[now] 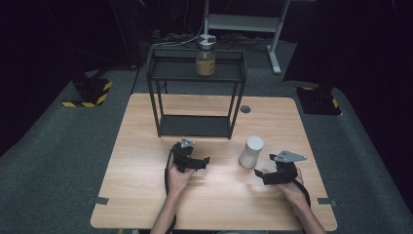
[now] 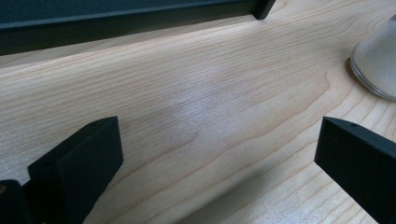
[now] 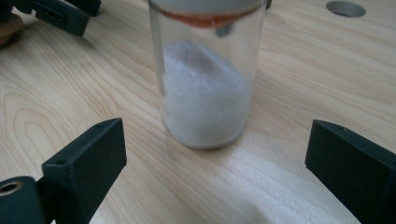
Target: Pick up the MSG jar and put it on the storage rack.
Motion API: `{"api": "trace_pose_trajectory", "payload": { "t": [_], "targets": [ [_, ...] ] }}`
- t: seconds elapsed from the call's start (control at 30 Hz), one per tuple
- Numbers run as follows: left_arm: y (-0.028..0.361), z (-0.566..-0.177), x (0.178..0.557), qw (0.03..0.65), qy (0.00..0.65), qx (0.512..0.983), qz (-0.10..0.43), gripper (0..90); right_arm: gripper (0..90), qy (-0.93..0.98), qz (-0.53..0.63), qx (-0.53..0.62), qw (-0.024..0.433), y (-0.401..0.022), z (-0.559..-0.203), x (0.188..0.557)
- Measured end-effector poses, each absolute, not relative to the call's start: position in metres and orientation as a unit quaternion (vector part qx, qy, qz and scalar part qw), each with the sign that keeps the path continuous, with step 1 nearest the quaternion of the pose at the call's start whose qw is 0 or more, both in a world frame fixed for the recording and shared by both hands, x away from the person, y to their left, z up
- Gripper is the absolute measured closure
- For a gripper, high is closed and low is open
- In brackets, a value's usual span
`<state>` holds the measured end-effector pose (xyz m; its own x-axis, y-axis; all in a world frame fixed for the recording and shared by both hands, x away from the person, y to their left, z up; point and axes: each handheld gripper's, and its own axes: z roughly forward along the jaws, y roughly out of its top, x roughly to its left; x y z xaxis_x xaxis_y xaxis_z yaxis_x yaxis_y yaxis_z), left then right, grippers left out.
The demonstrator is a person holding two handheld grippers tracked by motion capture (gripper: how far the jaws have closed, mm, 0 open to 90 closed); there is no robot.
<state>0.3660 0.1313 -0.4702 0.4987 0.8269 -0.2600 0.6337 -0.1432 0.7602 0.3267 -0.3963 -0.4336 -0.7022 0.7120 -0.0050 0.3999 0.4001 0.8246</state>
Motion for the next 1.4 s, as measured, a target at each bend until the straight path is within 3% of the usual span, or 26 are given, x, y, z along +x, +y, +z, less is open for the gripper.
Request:
{"api": "trace_pose_trajectory", "payload": {
  "t": [0.77,1.4],
  "targets": [
    [0.132,-0.471,0.366,0.438,0.489,0.746,0.109,1.1,7.6,0.812,0.451,0.318,0.19,-0.374,-0.415,0.35],
    [0.134,-0.471,0.366,0.44,0.49,0.745,0.108,1.1,19.1,0.81,0.463,0.309,0.186,-0.363,-0.419,0.366]
  ]
}}
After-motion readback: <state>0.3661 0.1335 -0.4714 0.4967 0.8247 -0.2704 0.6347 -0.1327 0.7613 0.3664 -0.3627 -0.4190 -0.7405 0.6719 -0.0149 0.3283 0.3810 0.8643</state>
